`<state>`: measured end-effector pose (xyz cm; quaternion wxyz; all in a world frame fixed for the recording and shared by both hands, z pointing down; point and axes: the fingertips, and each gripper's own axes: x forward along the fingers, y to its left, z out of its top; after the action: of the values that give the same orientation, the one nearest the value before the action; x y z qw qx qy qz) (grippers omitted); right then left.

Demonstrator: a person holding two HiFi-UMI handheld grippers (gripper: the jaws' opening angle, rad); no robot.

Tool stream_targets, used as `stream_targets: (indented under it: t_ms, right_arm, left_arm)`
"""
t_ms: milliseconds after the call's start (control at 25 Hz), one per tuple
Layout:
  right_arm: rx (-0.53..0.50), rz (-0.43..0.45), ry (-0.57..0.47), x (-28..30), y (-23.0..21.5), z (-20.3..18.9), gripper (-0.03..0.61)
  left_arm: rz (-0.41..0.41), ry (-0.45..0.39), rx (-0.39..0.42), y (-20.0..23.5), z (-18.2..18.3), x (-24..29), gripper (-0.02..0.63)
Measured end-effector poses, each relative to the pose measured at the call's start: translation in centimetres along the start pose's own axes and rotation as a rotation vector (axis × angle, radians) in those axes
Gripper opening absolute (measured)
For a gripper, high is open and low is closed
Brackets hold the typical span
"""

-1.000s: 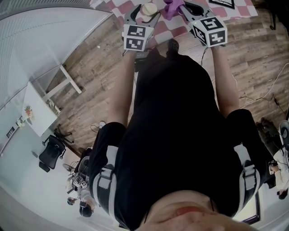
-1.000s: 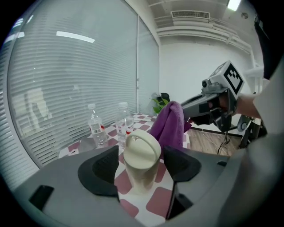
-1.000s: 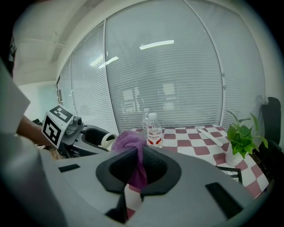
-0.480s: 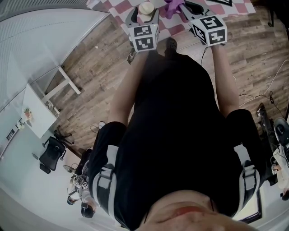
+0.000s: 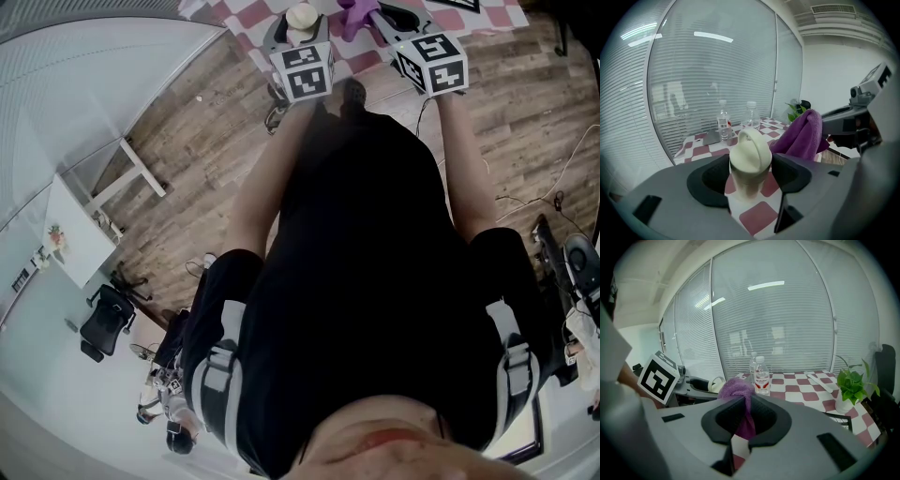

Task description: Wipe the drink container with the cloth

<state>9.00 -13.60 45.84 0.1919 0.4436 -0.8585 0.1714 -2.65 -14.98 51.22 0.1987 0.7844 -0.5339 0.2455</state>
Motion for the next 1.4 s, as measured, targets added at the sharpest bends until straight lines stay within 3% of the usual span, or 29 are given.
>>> stream_targets:
  t_ms: [320, 720, 1040, 1400]
  right_arm:
    - [0.003, 0.007, 0.000, 0.4, -0.2, 0.0, 0.046]
    - [0.001, 0.059, 0.010, 1.8, 1.7, 0.2, 0.046]
    - [-0.039, 0.143, 0.056, 3.3, 3.7, 0.0, 0.046]
    - [-0.217, 0.271, 0.094, 5.4, 7.9, -0.2, 0.047]
  left_arm:
    - [-0.071, 0.002, 0.032, -0.1, -0.1, 0.2, 0.296]
    - [-0.332, -0.003, 0.176, 0.0, -1.1, -1.3, 0.295]
    - [-0.479, -0.014, 0.211, 1.2, -1.9, -2.5, 0.293]
    - [-0.547, 0.016, 0.239, 2.3, -3.0, -3.1, 0.293]
